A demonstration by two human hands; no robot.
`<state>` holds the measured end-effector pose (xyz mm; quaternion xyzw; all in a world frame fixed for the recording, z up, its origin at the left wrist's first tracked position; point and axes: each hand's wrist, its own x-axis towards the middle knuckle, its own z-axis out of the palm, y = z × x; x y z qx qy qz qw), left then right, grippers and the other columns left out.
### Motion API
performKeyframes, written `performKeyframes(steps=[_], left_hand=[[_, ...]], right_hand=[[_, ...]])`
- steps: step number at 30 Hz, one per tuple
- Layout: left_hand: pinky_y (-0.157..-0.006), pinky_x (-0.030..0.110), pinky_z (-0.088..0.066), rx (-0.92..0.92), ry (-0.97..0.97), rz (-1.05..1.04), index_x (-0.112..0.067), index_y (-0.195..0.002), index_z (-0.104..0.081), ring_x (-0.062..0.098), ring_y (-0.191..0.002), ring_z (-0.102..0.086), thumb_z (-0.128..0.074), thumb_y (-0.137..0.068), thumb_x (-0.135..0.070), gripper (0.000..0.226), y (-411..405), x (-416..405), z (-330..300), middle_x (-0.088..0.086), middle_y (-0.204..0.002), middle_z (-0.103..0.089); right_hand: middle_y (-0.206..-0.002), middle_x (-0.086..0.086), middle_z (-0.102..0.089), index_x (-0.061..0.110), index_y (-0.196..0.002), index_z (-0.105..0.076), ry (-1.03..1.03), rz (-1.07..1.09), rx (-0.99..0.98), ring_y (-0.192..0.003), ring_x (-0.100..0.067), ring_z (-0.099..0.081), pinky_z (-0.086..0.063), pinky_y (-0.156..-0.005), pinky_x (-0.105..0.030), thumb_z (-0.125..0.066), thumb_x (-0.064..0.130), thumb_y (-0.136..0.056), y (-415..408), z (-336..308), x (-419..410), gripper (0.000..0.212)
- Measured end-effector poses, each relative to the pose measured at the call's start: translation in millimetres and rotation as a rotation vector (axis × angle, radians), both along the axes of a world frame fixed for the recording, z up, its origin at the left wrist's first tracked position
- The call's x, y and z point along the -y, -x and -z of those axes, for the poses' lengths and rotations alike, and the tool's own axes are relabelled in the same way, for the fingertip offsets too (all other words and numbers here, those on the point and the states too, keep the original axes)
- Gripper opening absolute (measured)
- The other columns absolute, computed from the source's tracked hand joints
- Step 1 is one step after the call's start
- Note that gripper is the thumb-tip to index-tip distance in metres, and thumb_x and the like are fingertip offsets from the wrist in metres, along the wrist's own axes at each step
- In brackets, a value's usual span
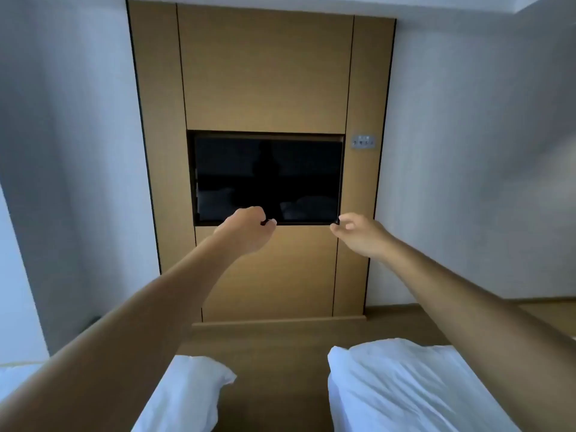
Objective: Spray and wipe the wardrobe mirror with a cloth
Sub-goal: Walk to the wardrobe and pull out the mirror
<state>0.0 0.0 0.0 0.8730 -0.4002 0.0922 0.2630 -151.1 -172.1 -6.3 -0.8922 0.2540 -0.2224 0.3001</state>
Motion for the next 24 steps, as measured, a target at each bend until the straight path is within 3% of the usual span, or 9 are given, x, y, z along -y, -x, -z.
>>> performKeyframes(steps=[3, 6, 9, 12, 16, 21, 24], left_hand=[[-0.080, 0.036, -0.050, -0.051, -0.035, -0.038, -0.012, -0.120, -0.054, 0.026, -0.094, -0.061, -0.040, -0.099, -0.039, 0.038, -5.1, -4.3, 21.5, 0.008, -0.110, -0.062], [-0.088, 0.037, -0.050, -0.121, -0.065, -0.031, -0.013, -0.133, -0.050, 0.029, -0.107, -0.057, -0.043, -0.098, -0.038, 0.044, -9.3, -7.8, 55.9, 0.012, -0.126, -0.058], [-0.089, 0.039, -0.050, -0.167, -0.119, -0.032, -0.012, -0.128, -0.054, 0.031, -0.106, -0.058, -0.045, -0.097, -0.038, 0.042, -16.3, -15.4, 96.9, 0.013, -0.125, -0.059], [-0.091, 0.041, -0.049, -0.224, -0.198, -0.024, -0.009, -0.122, -0.057, 0.033, -0.107, -0.058, -0.046, -0.097, -0.038, 0.040, -24.9, -24.8, 141.8, 0.015, -0.122, -0.060], [-0.081, 0.036, -0.049, -0.358, -0.255, -0.033, 0.000, -0.103, -0.058, 0.033, -0.091, -0.059, -0.044, -0.097, -0.033, 0.035, -27.1, -43.1, 206.3, 0.018, -0.105, -0.064], [-0.088, 0.040, -0.048, -0.467, -0.328, -0.020, -0.002, -0.102, -0.059, 0.024, -0.095, -0.055, -0.045, -0.098, -0.033, 0.034, -25.9, -61.5, 280.1, 0.006, -0.100, -0.061], [-0.087, 0.039, -0.048, -0.510, -0.381, -0.048, -0.006, -0.092, -0.057, 0.024, -0.092, -0.056, -0.046, -0.098, -0.032, 0.028, -35.0, -65.5, 308.6, 0.010, -0.097, -0.060]], right_hand=[[-0.149, -0.007, -0.041, 0.019, -0.148, -0.035, -0.036, 0.017, -0.027, -0.134, -0.025, -0.043, -0.034, -0.096, -0.030, -0.046, 0.042, -0.100, -3.8, 14.9, -4.2, 0.055], [-0.150, -0.007, -0.040, 0.018, -0.149, -0.034, -0.088, 0.006, -0.079, -0.133, -0.025, -0.043, -0.034, -0.095, -0.030, -0.049, 0.042, -0.099, -10.1, 40.3, -12.9, 0.057], [-0.149, -0.006, -0.041, 0.019, -0.148, -0.035, -0.156, 0.027, -0.118, -0.133, -0.025, -0.042, -0.033, -0.101, -0.032, -0.050, 0.041, -0.099, -23.1, 76.9, -20.8, 0.056], [-0.146, -0.003, -0.046, 0.023, -0.146, -0.039, -0.215, 0.046, -0.174, -0.129, -0.022, -0.047, -0.035, -0.097, -0.029, -0.052, 0.044, -0.096, -36.0, 123.4, -28.2, 0.056], [-0.142, -0.001, -0.049, 0.024, -0.144, -0.042, -0.313, 0.055, -0.262, -0.127, -0.020, -0.048, -0.036, -0.095, -0.028, -0.053, 0.044, -0.094, -45.6, 191.0, -40.5, 0.054], [-0.142, -0.002, -0.045, 0.023, -0.145, -0.038, -0.470, 0.027, -0.389, -0.124, -0.021, -0.050, -0.037, -0.105, -0.032, -0.053, 0.040, -0.096, -49.7, 265.3, -56.7, 0.054], [-0.141, -0.002, -0.046, 0.021, -0.145, -0.037, -0.512, 0.022, -0.442, -0.125, -0.021, -0.049, -0.036, -0.104, -0.031, -0.052, 0.039, -0.097, -58.4, 294.4, -55.8, 0.053]])
